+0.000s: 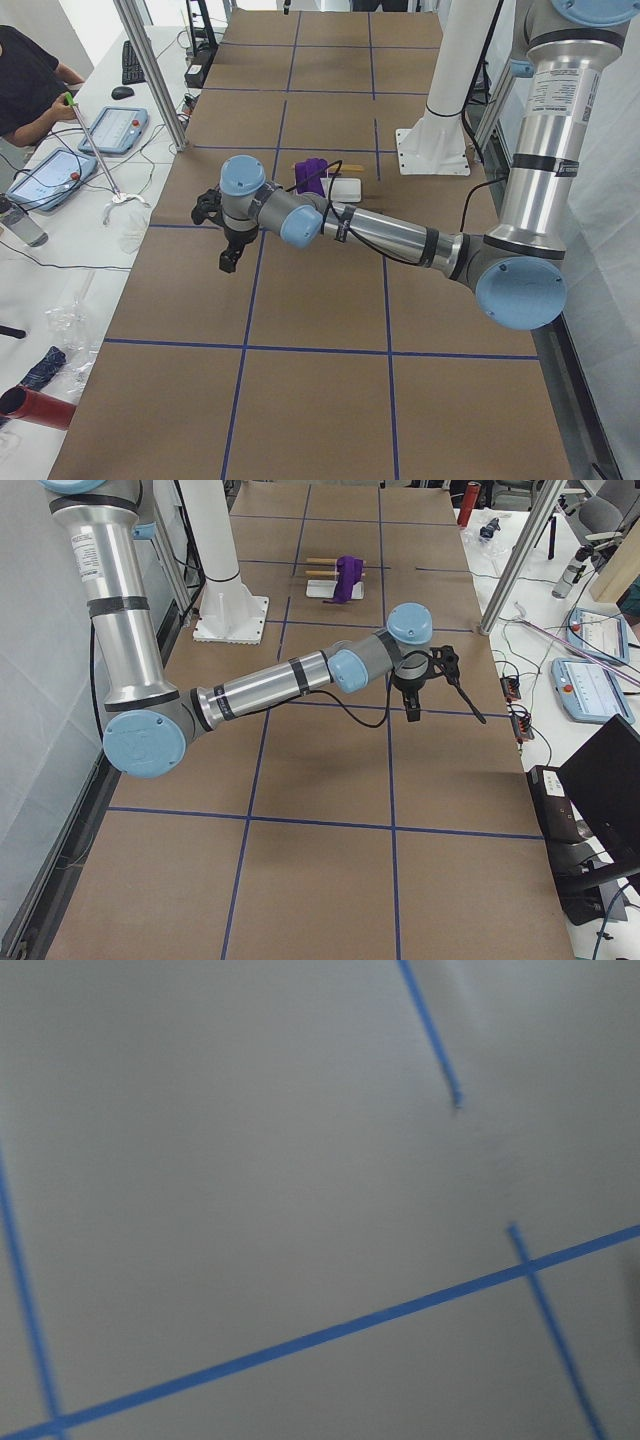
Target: Hang towel on rack
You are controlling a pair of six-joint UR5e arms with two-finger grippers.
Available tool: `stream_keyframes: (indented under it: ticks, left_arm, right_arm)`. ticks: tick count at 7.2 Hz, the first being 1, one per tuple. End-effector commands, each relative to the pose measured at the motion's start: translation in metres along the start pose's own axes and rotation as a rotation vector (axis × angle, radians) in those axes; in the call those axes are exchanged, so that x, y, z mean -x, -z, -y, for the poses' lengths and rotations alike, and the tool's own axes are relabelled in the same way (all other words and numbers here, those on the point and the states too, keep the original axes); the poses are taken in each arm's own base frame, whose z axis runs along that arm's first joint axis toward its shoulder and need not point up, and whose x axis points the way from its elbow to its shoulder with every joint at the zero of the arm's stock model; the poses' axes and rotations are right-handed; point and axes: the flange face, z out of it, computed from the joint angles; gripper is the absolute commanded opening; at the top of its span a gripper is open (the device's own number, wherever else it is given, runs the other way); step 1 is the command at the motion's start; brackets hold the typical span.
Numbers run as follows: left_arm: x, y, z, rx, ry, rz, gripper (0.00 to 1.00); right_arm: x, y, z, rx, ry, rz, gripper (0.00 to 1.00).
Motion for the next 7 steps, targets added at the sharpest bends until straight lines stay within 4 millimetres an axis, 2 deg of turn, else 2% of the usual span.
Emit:
stream_keyframes:
  ticks: [1, 2, 3, 5, 6, 7]
  left_arm:
    - [0.047, 0.022, -0.014, 0.016, 0.02, 0.066, 1.0]
    - [0.057, 0.022, -0.019, 0.02, 0.041, 0.069, 1.0]
    - [0.084, 0.028, -0.032, 0.051, 0.093, 0.076, 1.0]
    - [0.092, 0.011, -0.052, 0.157, 0.186, 0.002, 1.0]
    - [0.095, 0.008, -0.069, 0.173, 0.202, -0.006, 1.0]
    - [0.101, -0.002, -0.098, 0.193, 0.22, -0.01, 1.0]
  right_arm:
    - [-0.058, 0.011, -0.003, 0.083, 0.103, -0.131, 1.0]
    - [-0.082, 0.01, -0.01, 0.146, 0.121, -0.142, 1.0]
    - [-0.107, 0.007, -0.019, 0.192, 0.138, -0.138, 1.0]
    - [-0.134, -0.013, -0.052, 0.262, 0.094, -0.116, 1.0]
    - [-0.141, -0.017, -0.067, 0.271, 0.087, -0.123, 1.0]
    - [-0.147, -0.023, -0.074, 0.277, 0.074, -0.125, 1.0]
